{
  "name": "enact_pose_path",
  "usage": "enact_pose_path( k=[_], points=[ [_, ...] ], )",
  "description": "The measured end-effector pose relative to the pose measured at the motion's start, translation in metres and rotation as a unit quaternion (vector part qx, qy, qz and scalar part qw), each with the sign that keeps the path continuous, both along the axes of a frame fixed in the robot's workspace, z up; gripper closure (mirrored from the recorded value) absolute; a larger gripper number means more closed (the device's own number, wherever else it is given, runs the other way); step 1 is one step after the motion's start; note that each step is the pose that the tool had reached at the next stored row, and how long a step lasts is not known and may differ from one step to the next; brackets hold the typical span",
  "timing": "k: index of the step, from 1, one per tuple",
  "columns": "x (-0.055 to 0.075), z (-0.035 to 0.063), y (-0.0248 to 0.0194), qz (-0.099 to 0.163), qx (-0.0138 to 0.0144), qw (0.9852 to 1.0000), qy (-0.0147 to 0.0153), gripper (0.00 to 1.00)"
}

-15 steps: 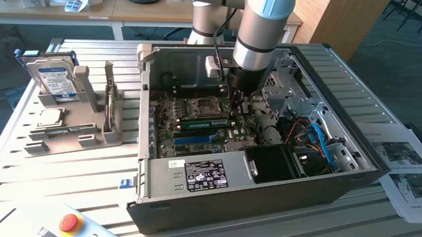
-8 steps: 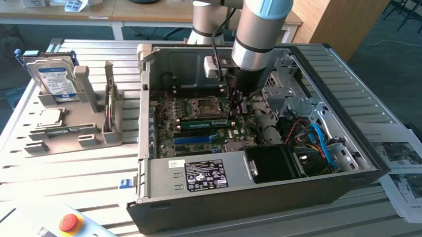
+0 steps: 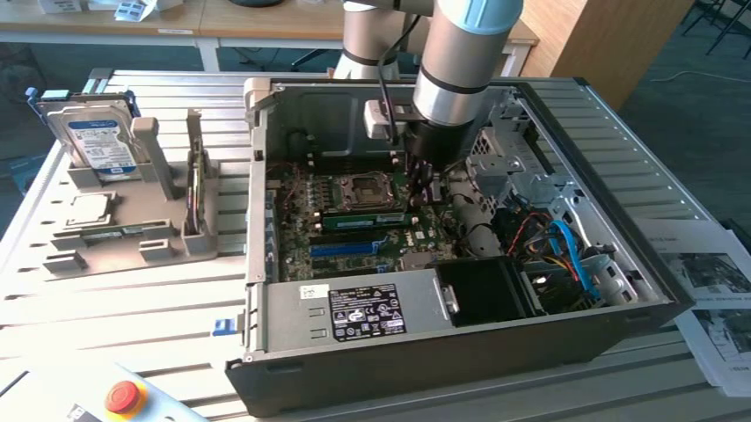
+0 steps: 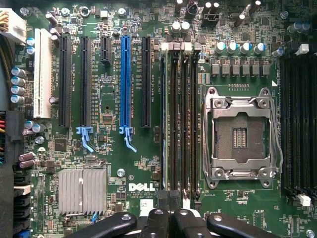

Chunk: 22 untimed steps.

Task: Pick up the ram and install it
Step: 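Press down the ram until it locks into place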

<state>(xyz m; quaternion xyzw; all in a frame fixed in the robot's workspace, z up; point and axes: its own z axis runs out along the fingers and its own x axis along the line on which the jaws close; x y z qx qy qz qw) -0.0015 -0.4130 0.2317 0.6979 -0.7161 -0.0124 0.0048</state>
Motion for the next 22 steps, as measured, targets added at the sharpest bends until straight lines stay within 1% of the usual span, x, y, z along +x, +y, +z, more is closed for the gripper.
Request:
enact_pose_path(
  k=[4, 8, 10, 22],
  points=[
    [0.0001, 0.0000, 0.0000, 0.000, 0.0000, 1.0000, -0.0002, 0.90],
    [0.0001, -0.0002, 0.0000, 0.002, 0.0000, 1.0000, -0.0029, 0.90],
    [0.0002, -0.0003, 0.0000, 0.003, 0.0000, 1.0000, -0.0036, 0.90],
    [0.0001, -0.0025, 0.0000, 0.003, 0.0000, 1.0000, -0.0036, 0.90]
  ],
)
